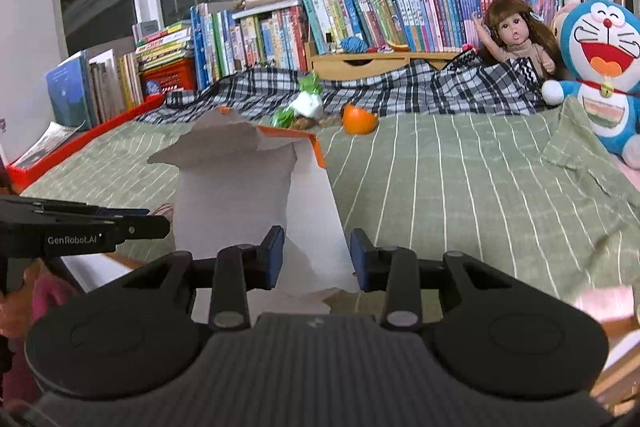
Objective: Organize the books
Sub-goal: 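Carry the white packet and white paper box over the black bin, then lower both held items into the black bin and open both tools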
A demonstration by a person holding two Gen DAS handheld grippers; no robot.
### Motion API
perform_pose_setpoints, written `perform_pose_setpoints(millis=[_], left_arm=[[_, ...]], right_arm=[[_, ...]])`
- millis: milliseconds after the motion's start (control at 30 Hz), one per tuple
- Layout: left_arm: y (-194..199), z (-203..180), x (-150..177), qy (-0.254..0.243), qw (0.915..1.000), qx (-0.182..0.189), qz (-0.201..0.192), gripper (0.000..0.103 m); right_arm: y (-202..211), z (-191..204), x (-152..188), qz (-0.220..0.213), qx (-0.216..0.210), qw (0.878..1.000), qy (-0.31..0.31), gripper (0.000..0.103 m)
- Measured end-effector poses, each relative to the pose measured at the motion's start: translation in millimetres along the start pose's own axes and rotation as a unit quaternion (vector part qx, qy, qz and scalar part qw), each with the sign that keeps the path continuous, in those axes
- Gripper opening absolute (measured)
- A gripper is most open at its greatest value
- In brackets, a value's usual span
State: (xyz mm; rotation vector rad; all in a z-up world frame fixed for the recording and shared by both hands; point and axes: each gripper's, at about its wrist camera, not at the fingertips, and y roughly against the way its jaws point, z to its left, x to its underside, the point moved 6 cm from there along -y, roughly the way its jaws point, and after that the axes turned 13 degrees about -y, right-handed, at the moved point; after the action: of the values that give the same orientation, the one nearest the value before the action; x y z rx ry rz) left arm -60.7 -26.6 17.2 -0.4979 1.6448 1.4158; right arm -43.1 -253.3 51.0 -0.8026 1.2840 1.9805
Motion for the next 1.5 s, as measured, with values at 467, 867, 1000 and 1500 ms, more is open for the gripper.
perform_pose_setpoints(millis=[467,867,1000,1500], left_arm=[[-1.0,-23.7,69.9,-0.010,0.9958,0.033,0.085,0.023],[-31.4,-33.7,129.3,-0.001,0.9833,0.052,0.174,0.023],[-38.2,-37.3,143.9,-0.007,0.9783,0.056,0.199,0.023],[-62.2,-38.1,168.0,0.000,0.9690,0.061,0.239,0.023]], right_arm=[[-1.6,3.6,76.5,0.088,0.042,0.994,0.044,0.041],[-39.5,4.7,134.2,0.175,0.080,0.979,0.068,0.041],[-51.0,2.7,149.8,0.204,0.086,0.973,0.065,0.042],[-77.7,-4.9,168.6,0.239,0.107,0.964,0.047,0.054]])
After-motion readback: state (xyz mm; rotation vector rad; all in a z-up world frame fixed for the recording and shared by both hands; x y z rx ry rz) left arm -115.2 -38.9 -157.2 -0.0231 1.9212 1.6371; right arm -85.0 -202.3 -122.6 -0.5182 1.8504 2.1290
